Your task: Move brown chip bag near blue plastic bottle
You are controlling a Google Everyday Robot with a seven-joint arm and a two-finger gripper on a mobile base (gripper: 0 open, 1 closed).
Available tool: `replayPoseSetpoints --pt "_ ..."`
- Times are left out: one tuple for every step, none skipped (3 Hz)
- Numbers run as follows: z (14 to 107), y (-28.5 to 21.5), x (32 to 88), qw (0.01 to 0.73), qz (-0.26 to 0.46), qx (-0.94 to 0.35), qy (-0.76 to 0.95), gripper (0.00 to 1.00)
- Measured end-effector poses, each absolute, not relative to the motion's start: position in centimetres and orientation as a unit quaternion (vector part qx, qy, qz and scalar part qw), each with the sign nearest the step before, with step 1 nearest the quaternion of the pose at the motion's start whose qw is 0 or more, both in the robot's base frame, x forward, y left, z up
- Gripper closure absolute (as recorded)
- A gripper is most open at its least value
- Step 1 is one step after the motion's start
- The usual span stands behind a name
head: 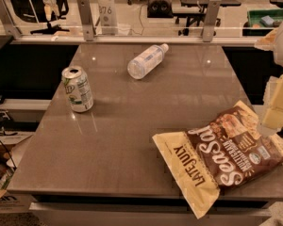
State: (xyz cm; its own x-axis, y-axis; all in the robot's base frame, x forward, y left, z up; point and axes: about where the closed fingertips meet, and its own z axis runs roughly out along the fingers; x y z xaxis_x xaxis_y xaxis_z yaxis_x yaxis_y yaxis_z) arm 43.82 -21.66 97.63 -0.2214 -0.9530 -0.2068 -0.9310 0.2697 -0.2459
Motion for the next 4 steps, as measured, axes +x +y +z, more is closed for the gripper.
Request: replayPoseSetpoints --pt "97.6 -21.7 43.8 0.159 -0.035 -0.603 0.781 0.0" --pt "96.6 -20.7 43.1 0.139 -0.025 -0.637 0.758 0.0" --pt "94.7 -19.6 42.1 0.118 -0.013 -0.676 0.727 0.0" --pt "92.3 -18.7 41.4 0.109 -0.002 -0.702 0.703 0.0"
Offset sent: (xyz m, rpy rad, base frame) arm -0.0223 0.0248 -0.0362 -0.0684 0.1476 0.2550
